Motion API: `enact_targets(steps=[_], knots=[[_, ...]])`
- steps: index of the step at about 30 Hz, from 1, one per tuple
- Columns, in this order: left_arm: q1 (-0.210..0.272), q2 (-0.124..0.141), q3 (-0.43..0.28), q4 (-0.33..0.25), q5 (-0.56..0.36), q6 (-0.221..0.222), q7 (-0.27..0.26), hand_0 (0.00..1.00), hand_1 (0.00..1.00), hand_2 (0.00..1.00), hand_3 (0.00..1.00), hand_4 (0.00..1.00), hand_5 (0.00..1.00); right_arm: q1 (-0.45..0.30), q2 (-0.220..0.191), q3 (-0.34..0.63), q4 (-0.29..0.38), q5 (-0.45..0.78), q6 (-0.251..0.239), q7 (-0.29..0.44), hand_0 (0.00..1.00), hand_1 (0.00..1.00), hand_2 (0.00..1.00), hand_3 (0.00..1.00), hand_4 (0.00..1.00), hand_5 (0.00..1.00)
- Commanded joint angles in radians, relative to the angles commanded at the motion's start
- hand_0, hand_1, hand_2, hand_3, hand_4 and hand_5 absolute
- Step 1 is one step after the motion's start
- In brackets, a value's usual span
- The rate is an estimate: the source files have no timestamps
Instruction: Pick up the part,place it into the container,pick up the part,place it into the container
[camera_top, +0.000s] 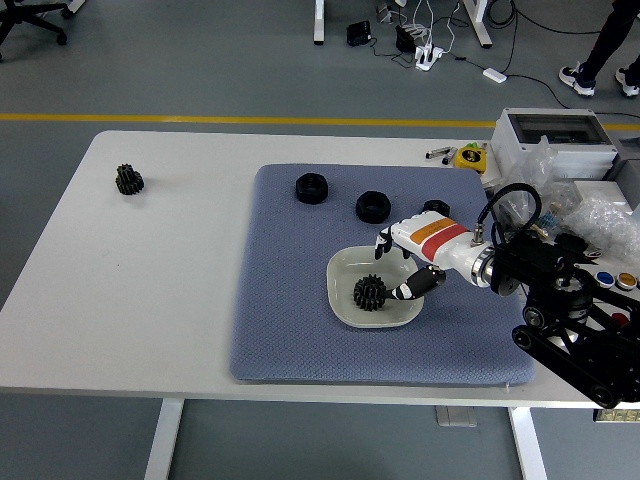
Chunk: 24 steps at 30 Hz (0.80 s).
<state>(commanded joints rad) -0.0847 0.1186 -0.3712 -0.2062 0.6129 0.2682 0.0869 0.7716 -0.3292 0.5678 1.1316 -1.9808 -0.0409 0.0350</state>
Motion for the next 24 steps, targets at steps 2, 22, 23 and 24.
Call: enact_targets(steps=[2, 22, 23, 24], knots=[[0.0, 0.0, -0.001, 0.0, 0.001, 0.0, 0.0, 0.655, 0.675, 0.627, 0.557, 0.596, 0.495, -0.005, -0.007, 0.017, 0.005, 0.002, -0.006, 0.0, 0.23, 0.455, 0.633, 0.611, 0.923, 0.303], [0.005, -0.005, -0.004, 0.001, 0.014, -0.002, 0.001, 0.654, 0.674, 0.627, 0.556, 0.597, 0.498, -0.27, -0.136, 0.257, 0.126, 0.782, -0.36, 0.135, 0.629, 0.677, 0.749, 0.727, 0.979, 0.565], [0.005, -0.006, -0.002, 0.0, 0.013, -0.002, 0.001, 0.654, 0.674, 0.627, 0.556, 0.597, 0.498, -0.297, -0.13, 0.285, 0.128, 0.828, -0.357, 0.144, 0.629, 0.677, 0.749, 0.727, 0.979, 0.565], [0.005, -0.007, -0.002, 0.0, 0.013, -0.002, 0.0, 0.654, 0.674, 0.627, 0.556, 0.597, 0.498, -0.314, -0.127, 0.305, 0.128, 0.867, -0.353, 0.149, 0.629, 0.677, 0.749, 0.727, 0.979, 0.565]])
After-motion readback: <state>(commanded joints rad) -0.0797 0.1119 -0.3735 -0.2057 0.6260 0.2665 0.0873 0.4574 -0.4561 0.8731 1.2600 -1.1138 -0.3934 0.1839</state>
